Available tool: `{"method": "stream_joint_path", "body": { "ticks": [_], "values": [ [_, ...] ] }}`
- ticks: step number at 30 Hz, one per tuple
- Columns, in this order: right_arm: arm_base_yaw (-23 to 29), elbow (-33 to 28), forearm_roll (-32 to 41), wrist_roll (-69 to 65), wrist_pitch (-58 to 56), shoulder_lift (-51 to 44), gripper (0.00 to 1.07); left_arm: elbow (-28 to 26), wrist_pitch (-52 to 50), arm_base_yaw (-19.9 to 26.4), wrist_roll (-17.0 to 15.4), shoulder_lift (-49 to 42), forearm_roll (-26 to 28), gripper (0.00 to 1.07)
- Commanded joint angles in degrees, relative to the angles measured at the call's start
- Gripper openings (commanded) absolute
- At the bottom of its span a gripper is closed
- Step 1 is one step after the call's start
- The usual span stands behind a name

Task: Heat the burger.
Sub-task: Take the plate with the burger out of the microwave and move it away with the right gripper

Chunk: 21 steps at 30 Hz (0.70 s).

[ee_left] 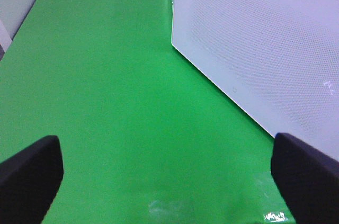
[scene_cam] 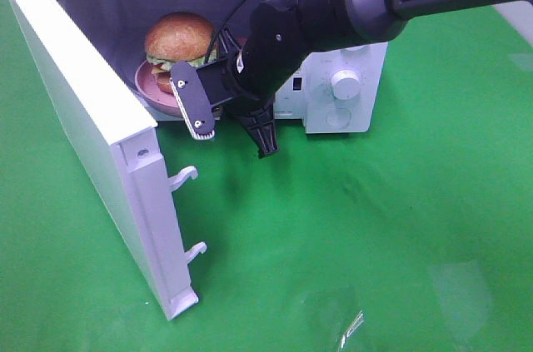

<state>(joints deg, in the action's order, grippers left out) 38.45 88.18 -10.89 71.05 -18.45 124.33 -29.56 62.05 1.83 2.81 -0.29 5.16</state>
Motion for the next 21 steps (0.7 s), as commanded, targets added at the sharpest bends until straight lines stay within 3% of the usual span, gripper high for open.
{"method": "stream_joint_path", "body": {
  "ticks": [1,11,21],
  "values": [
    [-0.23,-1.66,-1.09,-0.4,3.04,-3.15,0.0,0.0,-0.63,0.17,-0.34,-0.29,0.11,1.0],
    [-0.23,-13.18,-3.84,-0.92,10.71,-9.85,0.0,0.0,-0.63,0.17,-0.34,-0.29,0.11,1.0],
    [-0.23,-20.74,-4.35,-0.92,13.87,-14.84,0.0,0.0,-0.63,0.17,-0.34,-0.29,0.11,1.0]
  ]
}}
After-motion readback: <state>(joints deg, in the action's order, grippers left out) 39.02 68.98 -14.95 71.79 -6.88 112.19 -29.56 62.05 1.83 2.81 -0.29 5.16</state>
